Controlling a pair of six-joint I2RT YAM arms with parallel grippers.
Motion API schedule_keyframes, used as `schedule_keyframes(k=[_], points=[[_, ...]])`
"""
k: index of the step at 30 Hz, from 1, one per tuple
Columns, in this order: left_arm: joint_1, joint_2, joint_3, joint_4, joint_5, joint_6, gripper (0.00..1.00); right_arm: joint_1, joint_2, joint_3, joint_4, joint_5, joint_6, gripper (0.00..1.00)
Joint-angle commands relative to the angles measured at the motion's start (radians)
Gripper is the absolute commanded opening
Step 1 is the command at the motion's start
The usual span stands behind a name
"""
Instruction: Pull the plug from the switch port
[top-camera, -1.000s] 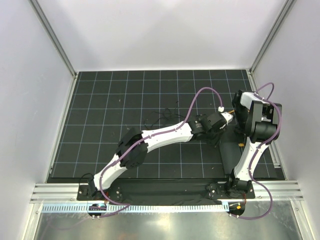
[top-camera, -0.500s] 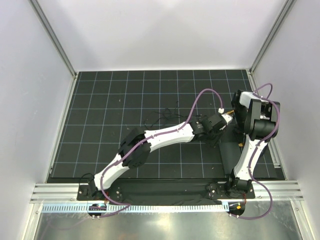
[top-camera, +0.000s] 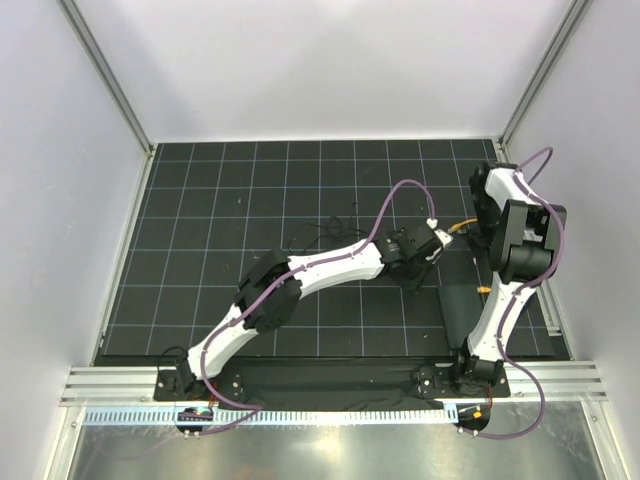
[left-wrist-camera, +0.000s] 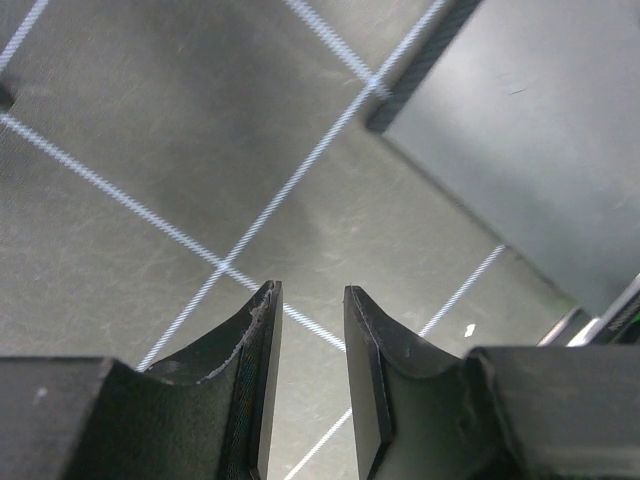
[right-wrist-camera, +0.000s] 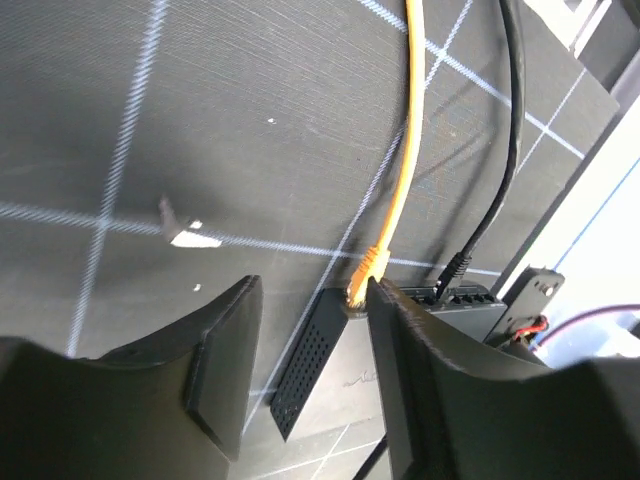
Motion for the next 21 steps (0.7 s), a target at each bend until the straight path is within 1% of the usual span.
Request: schedule_keyframes(k=[1,2,4,5,6,7,8,10,11,12,13,14,15,17,19,21], points=[[0.028,-0.084,-0.018,-0.012,0.060,0.030,0.35,-0.012,-0.118,0.018,-0.197,-0.018,-0.084,0.56],[0.040,-0.091,-0.027,-0.011,0.092,0.032,0.35,-0.029,-0.135,-0.021,-0.170,-0.043,-0.124,0.57],[0.056,-0.112,-0.065,-0.001,0.143,0.029,0.36,-0.046,-0.204,-0.076,-0.143,-0.119,-0.144,0.59],[0.068,-0.120,-0.082,0.014,0.189,0.026,0.36,-0.051,-0.238,-0.144,-0.096,-0.156,-0.184,0.60],[0.076,-0.126,-0.094,0.026,0.215,0.020,0.36,-0.057,-0.272,-0.176,-0.073,-0.185,-0.196,0.63],[0.082,-0.137,-0.104,0.037,0.244,0.015,0.38,-0.057,-0.348,-0.205,-0.058,-0.243,-0.208,0.65],[0.085,-0.138,-0.110,0.045,0.272,0.001,0.39,-0.060,-0.390,-0.272,0.009,-0.289,-0.231,0.66],[0.088,-0.140,-0.108,0.068,0.320,-0.020,0.42,-0.077,-0.479,-0.336,0.071,-0.369,-0.279,0.70],[0.088,-0.140,-0.110,0.078,0.327,-0.035,0.43,-0.086,-0.543,-0.394,0.123,-0.444,-0.290,0.72],[0.088,-0.141,-0.116,0.106,0.340,-0.069,0.43,-0.096,-0.574,-0.420,0.151,-0.475,-0.317,0.79],[0.087,-0.143,-0.124,0.127,0.341,-0.086,0.46,-0.110,-0.595,-0.445,0.168,-0.474,-0.325,0.83],[0.087,-0.144,-0.134,0.147,0.335,-0.106,0.47,-0.116,-0.624,-0.483,0.195,-0.518,-0.340,0.84],[0.085,-0.144,-0.148,0.163,0.328,-0.144,0.48,-0.126,-0.635,-0.506,0.218,-0.531,-0.359,0.85],[0.084,-0.129,-0.147,0.187,0.324,-0.170,0.49,-0.146,-0.660,-0.566,0.277,-0.558,-0.383,0.86],[0.073,-0.114,-0.119,0.189,0.318,-0.198,0.49,-0.166,-0.683,-0.606,0.327,-0.590,-0.385,0.86],[0.062,-0.088,-0.101,0.187,0.315,-0.215,0.48,-0.186,-0.715,-0.641,0.387,-0.584,-0.394,0.85]])
